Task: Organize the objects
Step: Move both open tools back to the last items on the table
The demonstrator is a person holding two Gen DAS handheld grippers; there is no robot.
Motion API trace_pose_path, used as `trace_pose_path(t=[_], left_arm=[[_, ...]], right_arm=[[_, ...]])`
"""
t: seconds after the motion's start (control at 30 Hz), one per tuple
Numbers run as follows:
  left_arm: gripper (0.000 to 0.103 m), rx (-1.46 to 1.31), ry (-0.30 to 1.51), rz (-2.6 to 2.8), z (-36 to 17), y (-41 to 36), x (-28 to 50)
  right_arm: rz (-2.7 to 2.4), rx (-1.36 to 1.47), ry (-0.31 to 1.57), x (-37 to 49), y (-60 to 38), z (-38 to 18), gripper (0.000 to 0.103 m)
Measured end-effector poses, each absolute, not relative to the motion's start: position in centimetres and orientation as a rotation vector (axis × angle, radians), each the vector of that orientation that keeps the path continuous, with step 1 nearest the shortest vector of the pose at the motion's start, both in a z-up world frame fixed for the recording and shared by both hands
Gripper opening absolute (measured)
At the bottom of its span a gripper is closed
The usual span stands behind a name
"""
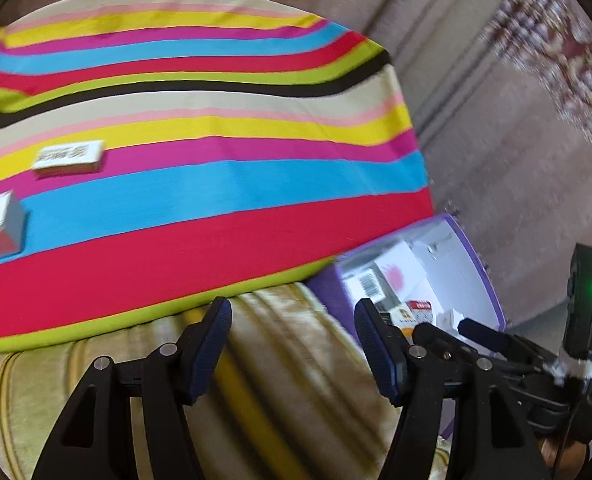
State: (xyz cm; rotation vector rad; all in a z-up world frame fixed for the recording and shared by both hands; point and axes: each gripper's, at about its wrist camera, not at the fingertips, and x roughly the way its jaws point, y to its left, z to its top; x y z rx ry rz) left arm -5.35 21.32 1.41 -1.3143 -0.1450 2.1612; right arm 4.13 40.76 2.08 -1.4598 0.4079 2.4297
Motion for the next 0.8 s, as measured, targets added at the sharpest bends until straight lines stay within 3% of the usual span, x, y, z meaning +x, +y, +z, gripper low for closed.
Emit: trace_pose_path(t=[0.5,0.8], left_arm=[[0.065,-1.335,-0.510,2.453,1.4,7.3,-7.0],[0.065,-1.387,-0.551,2.546,0.1,3.3,-9.5]], right_arm=[[2.557,-1.515,0.274,1.3,34.7,2.7,0.086],[2.605,-1.577,0.214,-1.2,31.6,2.2,0.086]])
